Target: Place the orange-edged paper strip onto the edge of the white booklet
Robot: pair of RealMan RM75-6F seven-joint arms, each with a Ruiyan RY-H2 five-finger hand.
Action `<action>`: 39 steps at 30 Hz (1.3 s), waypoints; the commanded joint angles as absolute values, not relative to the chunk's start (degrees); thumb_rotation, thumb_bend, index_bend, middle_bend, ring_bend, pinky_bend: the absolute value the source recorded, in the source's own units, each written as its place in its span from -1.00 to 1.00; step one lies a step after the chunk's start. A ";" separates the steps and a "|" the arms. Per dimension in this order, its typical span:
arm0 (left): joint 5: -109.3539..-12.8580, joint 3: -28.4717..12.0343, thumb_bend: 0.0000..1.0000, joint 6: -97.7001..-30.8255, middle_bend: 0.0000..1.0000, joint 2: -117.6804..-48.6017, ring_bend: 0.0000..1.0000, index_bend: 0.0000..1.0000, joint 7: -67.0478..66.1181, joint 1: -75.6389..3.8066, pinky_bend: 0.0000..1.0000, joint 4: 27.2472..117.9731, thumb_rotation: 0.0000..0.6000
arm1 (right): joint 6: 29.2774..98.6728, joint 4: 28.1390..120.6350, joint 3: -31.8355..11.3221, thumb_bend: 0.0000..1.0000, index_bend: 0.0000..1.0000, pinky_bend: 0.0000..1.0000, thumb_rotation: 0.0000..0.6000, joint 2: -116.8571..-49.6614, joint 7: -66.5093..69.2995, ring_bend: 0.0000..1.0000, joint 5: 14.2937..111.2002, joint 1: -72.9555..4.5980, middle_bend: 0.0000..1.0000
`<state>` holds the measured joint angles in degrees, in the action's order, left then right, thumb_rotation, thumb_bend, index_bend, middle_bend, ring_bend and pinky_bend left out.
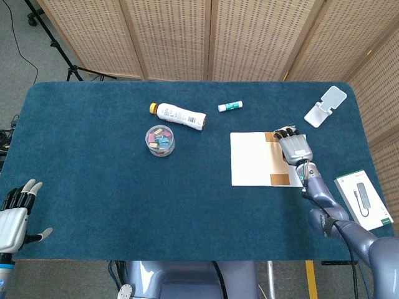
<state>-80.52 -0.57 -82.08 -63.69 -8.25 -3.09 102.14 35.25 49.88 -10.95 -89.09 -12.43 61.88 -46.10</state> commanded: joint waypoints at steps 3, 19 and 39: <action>-80.89 -0.43 -1.00 -82.15 -1.00 -63.50 -1.00 -1.00 -7.92 -3.04 -1.00 102.11 1.00 | 37.32 56.95 -10.40 1.00 -0.70 -0.66 1.00 -84.34 -10.78 -0.80 62.22 -43.29 -0.70; -82.80 0.46 -1.00 -82.83 -1.00 -63.25 -1.00 -1.00 -7.39 -2.58 -1.00 102.32 1.00 | 44.09 71.18 -4.25 1.00 -0.70 -0.66 1.00 -76.29 -6.75 -0.80 69.04 -35.18 -0.70; -82.66 0.37 -1.00 -82.77 -1.00 -63.09 -1.00 -1.00 -6.80 -2.48 -1.00 102.03 1.00 | 45.07 71.08 -3.03 1.00 -0.70 -0.66 1.00 -79.15 -6.25 -0.80 71.58 -34.66 -0.70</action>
<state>-82.66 0.37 -82.77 -63.08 -6.80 -2.48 102.04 45.07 71.09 -3.04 -79.13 -6.24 71.57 -34.68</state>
